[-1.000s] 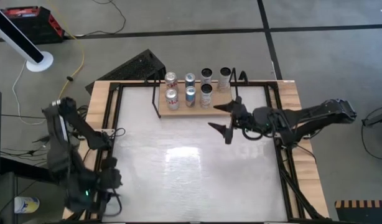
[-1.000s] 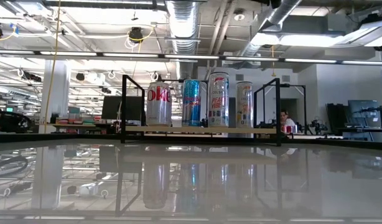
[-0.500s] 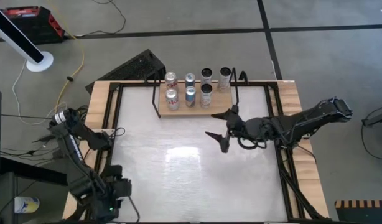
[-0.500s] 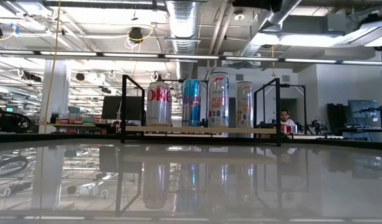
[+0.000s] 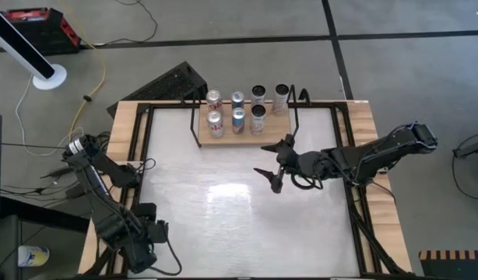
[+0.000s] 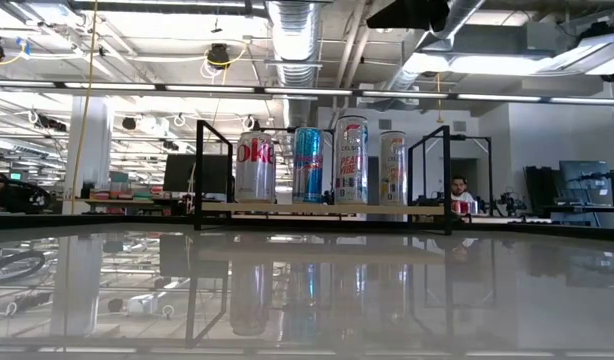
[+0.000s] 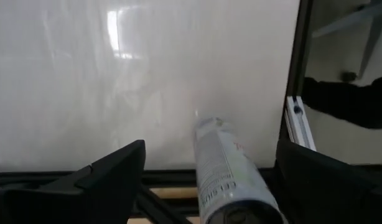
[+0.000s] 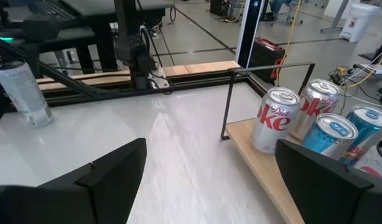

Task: Place canned beverage on shelf
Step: Put the white yellow soda can on the shelf aligned with the other white yellow soda can

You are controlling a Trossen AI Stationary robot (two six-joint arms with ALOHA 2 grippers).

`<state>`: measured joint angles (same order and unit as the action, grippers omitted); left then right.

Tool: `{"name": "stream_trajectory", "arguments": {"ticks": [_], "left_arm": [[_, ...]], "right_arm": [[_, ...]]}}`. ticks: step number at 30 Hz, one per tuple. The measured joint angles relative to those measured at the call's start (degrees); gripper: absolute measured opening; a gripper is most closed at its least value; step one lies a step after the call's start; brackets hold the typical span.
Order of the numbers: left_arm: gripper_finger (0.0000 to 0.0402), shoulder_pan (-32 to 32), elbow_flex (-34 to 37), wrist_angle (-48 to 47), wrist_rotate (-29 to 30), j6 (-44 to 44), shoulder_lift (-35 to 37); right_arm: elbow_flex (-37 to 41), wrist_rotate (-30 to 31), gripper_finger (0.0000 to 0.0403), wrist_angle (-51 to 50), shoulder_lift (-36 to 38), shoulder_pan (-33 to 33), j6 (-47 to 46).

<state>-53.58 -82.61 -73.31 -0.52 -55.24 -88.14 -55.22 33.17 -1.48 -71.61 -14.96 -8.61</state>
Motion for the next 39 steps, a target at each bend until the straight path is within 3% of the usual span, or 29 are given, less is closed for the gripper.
{"name": "stream_trajectory", "arguments": {"ticks": [6, 14, 20, 26, 39], "left_arm": [[0.0347, -4.04, 0.00, -3.59, 2.04, -2.76, 0.24], [0.0347, -12.27, 0.00, -4.41, 8.38, -19.18, 3.89], [0.0347, -15.66, 0.28, -3.05, 10.23, -25.08, 4.45], [0.0347, -16.53, 3.61, 3.34, 10.32, -25.96, 4.44], [0.0347, -16.53, 10.07, 8.03, 6.09, -26.72, 4.39]], "right_arm": [[0.00, -0.02, 0.0381, -0.30, 0.27, 0.52, 0.03], [0.00, -0.07, 0.0381, -1.35, 0.24, 0.52, -0.41], [0.00, -0.07, 0.0381, -1.39, 0.24, 0.55, -0.45], [0.00, -0.07, 0.0381, -1.37, 0.24, 0.52, -0.47], [-0.01, -0.09, 0.0381, -1.37, 0.24, 0.86, -0.55]]}}
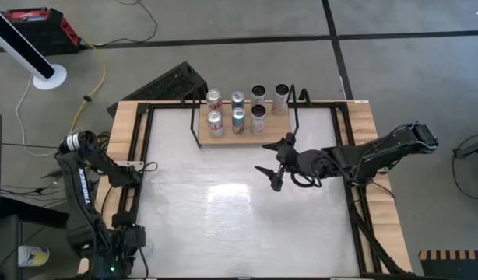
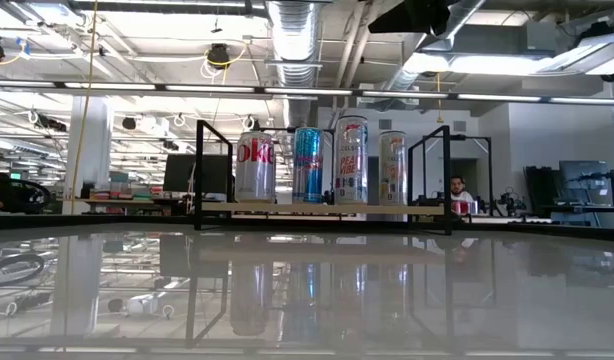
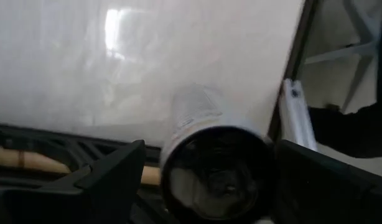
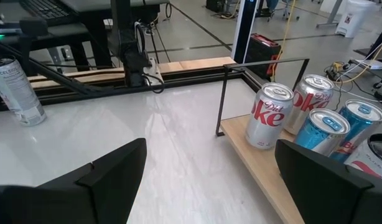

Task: Place canned beverage on shelf
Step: Put the white yellow soda can on the shelf aligned with the other white yellow soda can

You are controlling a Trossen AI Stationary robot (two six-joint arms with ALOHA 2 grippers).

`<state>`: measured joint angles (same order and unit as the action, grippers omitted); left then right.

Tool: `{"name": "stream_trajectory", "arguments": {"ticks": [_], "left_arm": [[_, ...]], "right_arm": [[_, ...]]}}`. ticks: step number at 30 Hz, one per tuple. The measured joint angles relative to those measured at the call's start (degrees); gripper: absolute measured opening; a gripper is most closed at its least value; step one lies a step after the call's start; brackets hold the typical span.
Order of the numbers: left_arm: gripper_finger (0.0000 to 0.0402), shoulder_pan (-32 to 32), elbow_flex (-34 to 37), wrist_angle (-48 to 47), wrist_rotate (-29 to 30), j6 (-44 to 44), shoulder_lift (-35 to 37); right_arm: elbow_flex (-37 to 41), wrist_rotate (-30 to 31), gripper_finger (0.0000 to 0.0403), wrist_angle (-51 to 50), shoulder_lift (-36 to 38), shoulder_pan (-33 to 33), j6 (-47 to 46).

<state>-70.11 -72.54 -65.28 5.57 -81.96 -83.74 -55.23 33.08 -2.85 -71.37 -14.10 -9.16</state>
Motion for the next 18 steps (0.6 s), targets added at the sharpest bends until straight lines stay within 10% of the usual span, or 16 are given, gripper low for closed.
{"name": "stream_trajectory", "arguments": {"ticks": [18], "left_arm": [[0.0286, 0.35, 4.59, 5.12, -3.12, 0.68, -0.04]], "right_arm": [[-0.02, -0.04, 0.0381, -0.15, 0.00, 0.39, 0.10]]}}
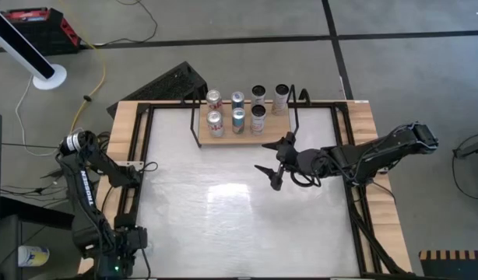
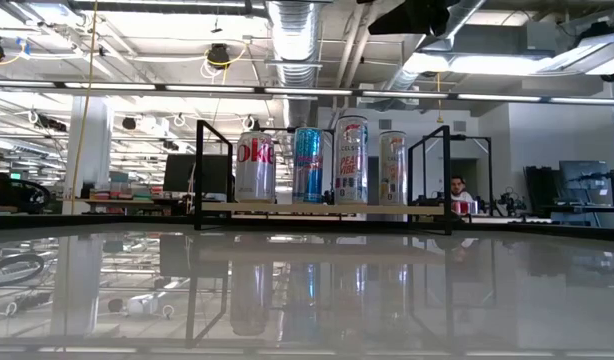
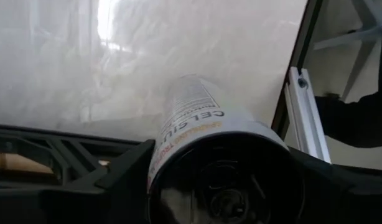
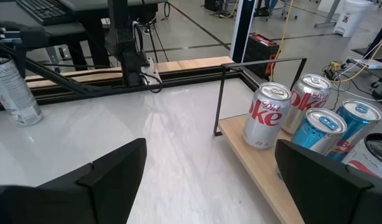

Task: Place canned beverage on shelf
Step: Put the white yellow soda can on the shelf aligned with the other white yellow soda can

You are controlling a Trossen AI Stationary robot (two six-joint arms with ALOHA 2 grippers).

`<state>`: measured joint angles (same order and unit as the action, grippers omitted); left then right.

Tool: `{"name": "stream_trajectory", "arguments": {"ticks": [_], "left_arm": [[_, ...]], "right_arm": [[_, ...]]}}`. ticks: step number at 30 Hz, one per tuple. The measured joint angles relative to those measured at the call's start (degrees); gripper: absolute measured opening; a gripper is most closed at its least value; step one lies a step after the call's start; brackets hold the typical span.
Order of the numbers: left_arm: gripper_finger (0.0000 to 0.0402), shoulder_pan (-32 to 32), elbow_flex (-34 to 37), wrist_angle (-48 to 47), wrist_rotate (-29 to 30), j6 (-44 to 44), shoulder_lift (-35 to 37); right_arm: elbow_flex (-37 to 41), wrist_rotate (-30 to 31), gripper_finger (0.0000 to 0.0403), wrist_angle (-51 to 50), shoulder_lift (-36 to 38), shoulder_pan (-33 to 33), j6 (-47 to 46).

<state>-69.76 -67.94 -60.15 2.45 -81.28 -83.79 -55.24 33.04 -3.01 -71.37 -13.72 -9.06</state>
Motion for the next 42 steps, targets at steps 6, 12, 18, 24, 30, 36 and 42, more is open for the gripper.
{"name": "stream_trajectory", "arguments": {"ticks": [6, 12, 18, 24, 30, 36, 42], "left_arm": [[0.0234, 1.93, -0.22, -0.74, -2.46, 1.78, 0.04], [0.0234, 8.05, -3.57, -2.98, -1.44, 10.80, -0.02], [0.0234, 24.13, -6.94, -6.70, 1.24, 34.52, -0.02], [0.0234, 47.31, -7.17, -1.66, -1.91, 63.12, -0.02], [0.0234, 67.63, -7.21, 5.30, -10.30, 79.73, -0.02], [0.0234, 77.82, -9.86, 5.48, -10.98, 91.42, -4.39], [0.0234, 78.06, -23.46, 0.44, -11.63, 100.93, -16.36]], "right_arm": [[0.00, 0.00, 0.0381, 0.00, 0.00, 0.00, 0.00], [-0.04, 0.11, 0.0381, -1.57, 0.33, -1.88, 0.39], [-0.05, 0.29, 0.0379, -10.28, 3.07, -3.84, 1.00], [2.50, -2.54, 0.0377, -10.82, 4.39, 0.32, 5.62], [6.08, -13.17, 0.0377, -3.79, 7.83, 8.52, 11.27], [12.25, -20.96, 0.0377, -0.32, 12.75, 16.12, 7.64], [17.74, -20.97, 0.0377, 0.92, 16.09, 13.54, 1.11]]}}
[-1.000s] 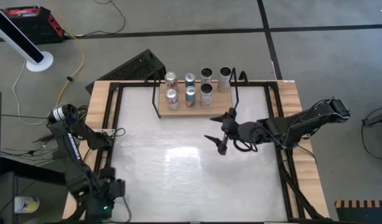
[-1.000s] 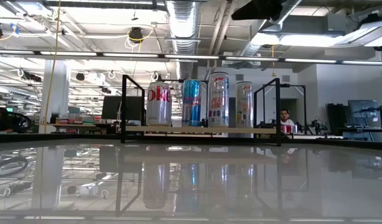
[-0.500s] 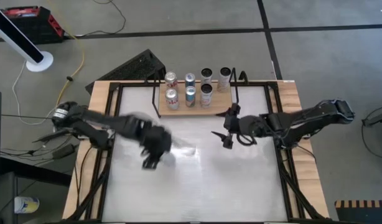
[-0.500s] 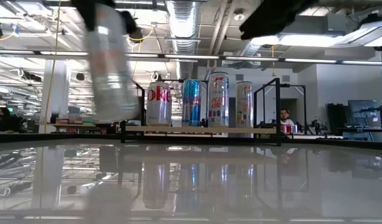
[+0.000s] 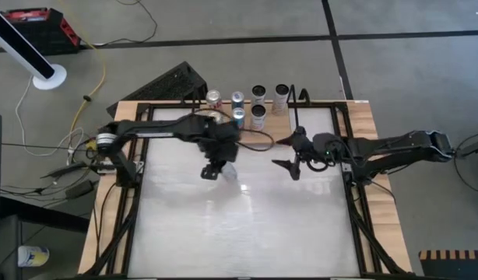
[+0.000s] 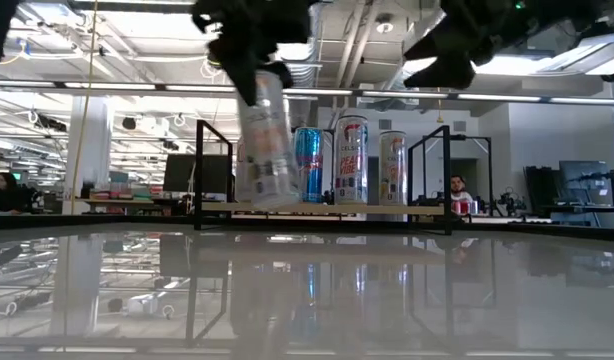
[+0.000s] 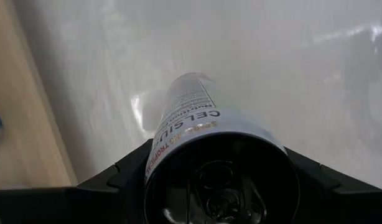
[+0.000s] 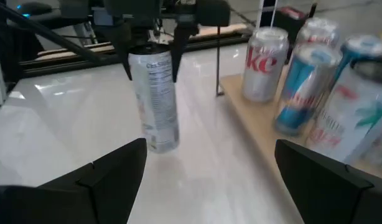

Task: Place canned beverage on shelf
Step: Put the white yellow soda can on the shelf aligned with the other white yellow soda can

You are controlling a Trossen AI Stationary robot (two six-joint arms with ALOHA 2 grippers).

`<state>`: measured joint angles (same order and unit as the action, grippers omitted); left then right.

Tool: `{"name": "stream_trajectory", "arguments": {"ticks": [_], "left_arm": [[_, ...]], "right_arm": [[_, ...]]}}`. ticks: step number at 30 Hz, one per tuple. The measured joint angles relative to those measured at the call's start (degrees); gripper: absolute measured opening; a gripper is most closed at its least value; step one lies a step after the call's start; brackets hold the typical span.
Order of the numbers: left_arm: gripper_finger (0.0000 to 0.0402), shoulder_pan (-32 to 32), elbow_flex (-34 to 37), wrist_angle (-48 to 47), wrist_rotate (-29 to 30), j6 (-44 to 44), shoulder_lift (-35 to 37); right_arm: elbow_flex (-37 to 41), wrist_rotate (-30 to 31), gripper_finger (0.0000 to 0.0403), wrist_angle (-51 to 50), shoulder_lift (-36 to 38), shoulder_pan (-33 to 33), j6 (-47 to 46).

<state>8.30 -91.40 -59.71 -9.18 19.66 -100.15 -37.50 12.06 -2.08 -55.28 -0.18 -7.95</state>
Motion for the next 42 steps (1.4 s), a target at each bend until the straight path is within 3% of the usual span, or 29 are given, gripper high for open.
{"name": "stream_trajectory", "arguments": {"ticks": [4, 8, 11, 18, 23, 26, 35, 38, 42], "left_arm": [[0.0234, -1.10, -9.21, -4.11, 0.42, 1.91, -7.85], [0.0234, -1.90, -14.09, -7.07, 0.47, 2.65, -12.87], [0.0244, -2.09, -14.92, -7.04, 0.44, 2.87, -14.59], [0.0323, -2.08, -15.09, -6.35, 0.42, 3.22, -15.23], [0.0332, -2.10, -16.35, -7.23, 0.48, 1.73, -15.21], [0.0332, -2.08, -18.35, -12.59, 0.63, 1.36, -14.78], [0.0333, 1.44, -17.70, -19.30, 0.95, -3.02, -7.77], [0.0333, 2.81, -13.19, -17.64, 1.09, -4.46, -1.78], [0.0333, 3.34, -0.88, -7.51, 1.09, -5.38, 9.43]], "right_arm": [[2.97, 4.41, 0.0377, 2.77, 1.38, -4.12, -3.23], [3.68, 9.84, 0.0377, 2.71, 0.52, -7.98, -3.98], [3.72, 11.75, 0.0377, 4.57, -0.45, -9.35, -2.49], [3.72, 11.95, 0.0377, 8.56, -1.82, -9.74, 3.72], [3.72, 11.99, 0.0377, 8.55, -1.82, -8.60, 3.91], [3.72, 11.01, 0.0377, 9.80, -2.99, -8.62, 3.93], [0.26, 8.75, 0.0377, 21.90, -13.99, -7.70, 7.83], [-2.95, 8.67, 0.0377, 21.90, -17.21, -7.11, 7.61], [-7.98, 5.63, 0.0377, 18.45, -21.90, -7.11, 7.83]]}}
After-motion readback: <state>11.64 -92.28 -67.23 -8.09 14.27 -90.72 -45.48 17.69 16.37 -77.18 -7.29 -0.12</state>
